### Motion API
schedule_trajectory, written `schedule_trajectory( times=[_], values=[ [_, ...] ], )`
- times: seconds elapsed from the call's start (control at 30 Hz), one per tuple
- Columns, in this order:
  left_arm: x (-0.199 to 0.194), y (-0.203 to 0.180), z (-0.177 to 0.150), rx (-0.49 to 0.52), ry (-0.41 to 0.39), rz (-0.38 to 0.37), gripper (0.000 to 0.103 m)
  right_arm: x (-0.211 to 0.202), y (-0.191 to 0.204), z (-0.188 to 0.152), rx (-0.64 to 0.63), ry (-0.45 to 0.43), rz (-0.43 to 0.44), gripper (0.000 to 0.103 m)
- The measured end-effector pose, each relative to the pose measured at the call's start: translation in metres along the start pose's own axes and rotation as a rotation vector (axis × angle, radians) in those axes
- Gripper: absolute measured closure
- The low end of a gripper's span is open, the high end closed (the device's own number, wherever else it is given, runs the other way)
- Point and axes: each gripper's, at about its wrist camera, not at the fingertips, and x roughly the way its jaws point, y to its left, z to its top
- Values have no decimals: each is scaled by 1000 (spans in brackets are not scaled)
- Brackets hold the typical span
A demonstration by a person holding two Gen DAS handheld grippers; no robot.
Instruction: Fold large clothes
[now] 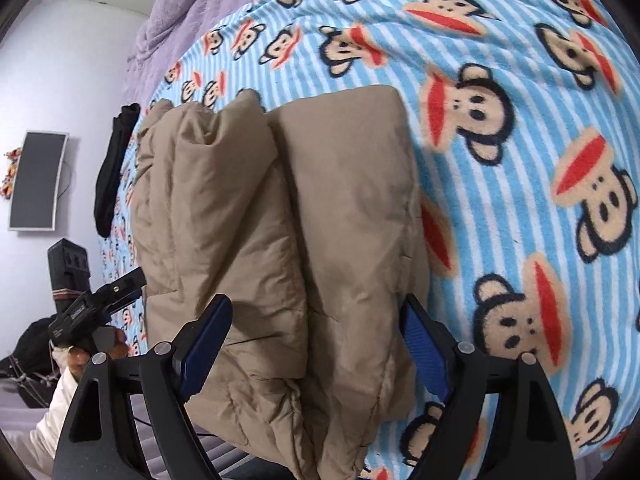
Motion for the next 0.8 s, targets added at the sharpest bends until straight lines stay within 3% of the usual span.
schedule_trajectory(
  times=[0.2, 0.3, 0.33, 0.5, 0.67, 0.8],
  values=[
    [23, -1, 9, 3, 34, -64, 0, 28, 7, 14, -88, 82, -61, 16],
    [37, 4, 14, -12, 52, -104, 0, 39, -1, 27, -87, 85, -100, 0],
    [41, 4, 16, -19, 59, -117, 0, 43, -5, 31, -88, 85, -94, 0],
    [62, 2, 23, -59, 90, -146, 0, 63, -16, 49, -55, 114, 55, 0],
    [61, -19, 23, -28, 59, -72, 0, 83, -27, 57, 60, 139, 167, 0],
    [49, -41, 18, 35, -8, -15, 18, 85, -35, 52, 122, 140, 192, 0]
  ],
)
